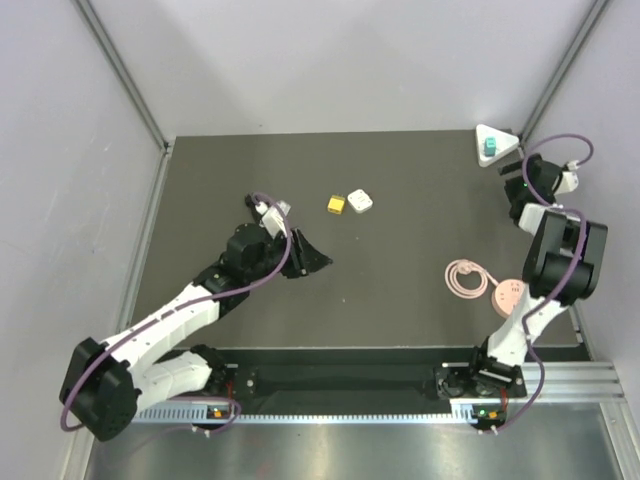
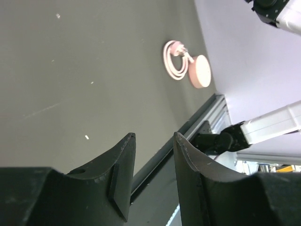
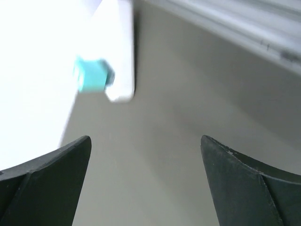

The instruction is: Pull the plug off the socket

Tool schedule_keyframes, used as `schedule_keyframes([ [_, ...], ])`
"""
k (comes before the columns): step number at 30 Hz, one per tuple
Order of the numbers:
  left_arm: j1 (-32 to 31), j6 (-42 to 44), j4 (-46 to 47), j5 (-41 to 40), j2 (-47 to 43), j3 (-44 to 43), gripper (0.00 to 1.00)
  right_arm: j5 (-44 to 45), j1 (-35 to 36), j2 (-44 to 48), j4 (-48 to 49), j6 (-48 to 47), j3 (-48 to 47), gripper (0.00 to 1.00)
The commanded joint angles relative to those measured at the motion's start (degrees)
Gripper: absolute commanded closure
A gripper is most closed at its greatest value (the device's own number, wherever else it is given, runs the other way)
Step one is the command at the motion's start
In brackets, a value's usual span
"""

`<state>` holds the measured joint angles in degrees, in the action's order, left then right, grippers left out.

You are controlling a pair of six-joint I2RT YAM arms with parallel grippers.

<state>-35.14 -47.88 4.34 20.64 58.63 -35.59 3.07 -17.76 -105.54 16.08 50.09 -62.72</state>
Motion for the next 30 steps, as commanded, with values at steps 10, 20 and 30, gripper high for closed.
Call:
schedule_keyframes([
  [10, 0.0, -1.6, 11.5, 2.6, 10.2, -4.6, 0.58, -12.6, -4.7, -25.6, 12.8, 4.9, -26.2, 0.0],
  [20, 0.0, -2.0, 13.3, 2.7, 13.3, -5.7, 0.58, -12.1, -3.4, -42.6, -1.2, 8.1, -52.0, 0.21],
  [30, 0.0, -2.4, 12.5, 3.0, 15.1, -6.9, 0.58, -9.1, -1.6, -46.9, -4.1, 10.1, -58.5, 0.43],
])
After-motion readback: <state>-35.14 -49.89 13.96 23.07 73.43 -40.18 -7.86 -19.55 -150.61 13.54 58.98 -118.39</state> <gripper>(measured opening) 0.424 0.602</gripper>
